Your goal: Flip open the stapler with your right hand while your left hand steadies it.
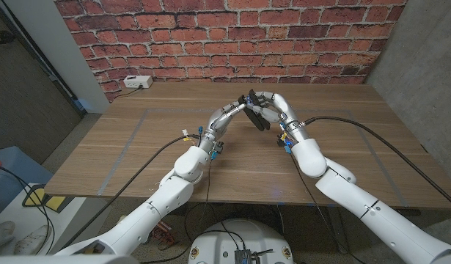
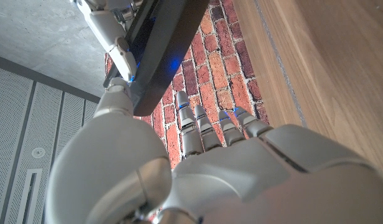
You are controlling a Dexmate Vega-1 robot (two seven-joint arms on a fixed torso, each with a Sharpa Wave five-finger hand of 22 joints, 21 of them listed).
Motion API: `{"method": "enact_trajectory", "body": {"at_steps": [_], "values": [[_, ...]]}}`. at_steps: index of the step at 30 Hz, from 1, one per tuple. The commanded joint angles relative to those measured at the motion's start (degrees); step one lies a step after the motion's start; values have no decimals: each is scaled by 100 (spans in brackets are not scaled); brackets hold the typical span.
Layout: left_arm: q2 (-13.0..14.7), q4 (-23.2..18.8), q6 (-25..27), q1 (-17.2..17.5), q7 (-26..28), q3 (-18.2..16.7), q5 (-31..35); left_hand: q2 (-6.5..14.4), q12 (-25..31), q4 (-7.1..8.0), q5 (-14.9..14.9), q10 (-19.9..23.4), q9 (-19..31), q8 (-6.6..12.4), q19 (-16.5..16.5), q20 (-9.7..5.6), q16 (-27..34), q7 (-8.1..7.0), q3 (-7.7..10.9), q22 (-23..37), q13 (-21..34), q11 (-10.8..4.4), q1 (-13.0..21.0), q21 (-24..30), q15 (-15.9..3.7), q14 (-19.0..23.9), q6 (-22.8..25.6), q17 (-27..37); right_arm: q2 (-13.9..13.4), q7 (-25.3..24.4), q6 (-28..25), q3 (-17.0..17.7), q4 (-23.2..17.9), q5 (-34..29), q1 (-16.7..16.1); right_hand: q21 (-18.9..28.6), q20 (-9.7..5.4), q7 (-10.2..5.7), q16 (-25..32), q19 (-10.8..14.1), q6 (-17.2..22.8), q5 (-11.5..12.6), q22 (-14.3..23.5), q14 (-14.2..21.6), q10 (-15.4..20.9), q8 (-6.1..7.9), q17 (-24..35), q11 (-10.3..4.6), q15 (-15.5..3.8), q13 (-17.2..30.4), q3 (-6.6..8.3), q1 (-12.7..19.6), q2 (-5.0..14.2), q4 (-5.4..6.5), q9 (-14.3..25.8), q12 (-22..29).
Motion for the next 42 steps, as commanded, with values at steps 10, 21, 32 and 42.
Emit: {"method": "enact_trajectory", "body": {"at_steps": [10,21,32,42], "values": [[-58,-11,-79,94,-31,1,-67,-64,45,66,-11,30,30,4,16,-64,25,6,-61,16,30,-48,-62,7,-455,-26,9,7,33,-37,94,-4,84,-32,5,169,-392,-179,10,-48,446,28,-28,212,446,61,80,-207,-625,6,175,44,212,47,41,124],[-99,48,-89,78,-24,6,-75,-57,57,78,-3,41,36,-11,18,-53,25,-7,-90,16,44,-19,-52,10,-459,-25,12,5,61,52,265,-51,233,23,94,260,-422,-170,-19,-105,595,4,-50,270,500,74,94,-193,-611,-45,265,10,281,107,34,129],[-219,219,-128,-5,-57,38,-109,-45,70,85,9,63,48,0,19,-49,27,-16,-109,16,54,-59,-32,11,-461,-18,60,3,135,28,441,-69,427,23,179,343,-448,-159,-27,-131,675,-63,-64,301,591,64,117,-180,-597,-147,320,-10,274,134,11,103],[-371,402,-268,-100,-161,84,-153,68,126,71,52,177,37,72,25,-20,37,-346,-95,16,80,-134,118,14,-486,23,378,-3,148,-9,480,-50,544,-7,217,406,-452,-148,-24,-149,707,-99,-75,330,612,42,141,-175,-600,-152,365,1,261,127,-13,108]]}}
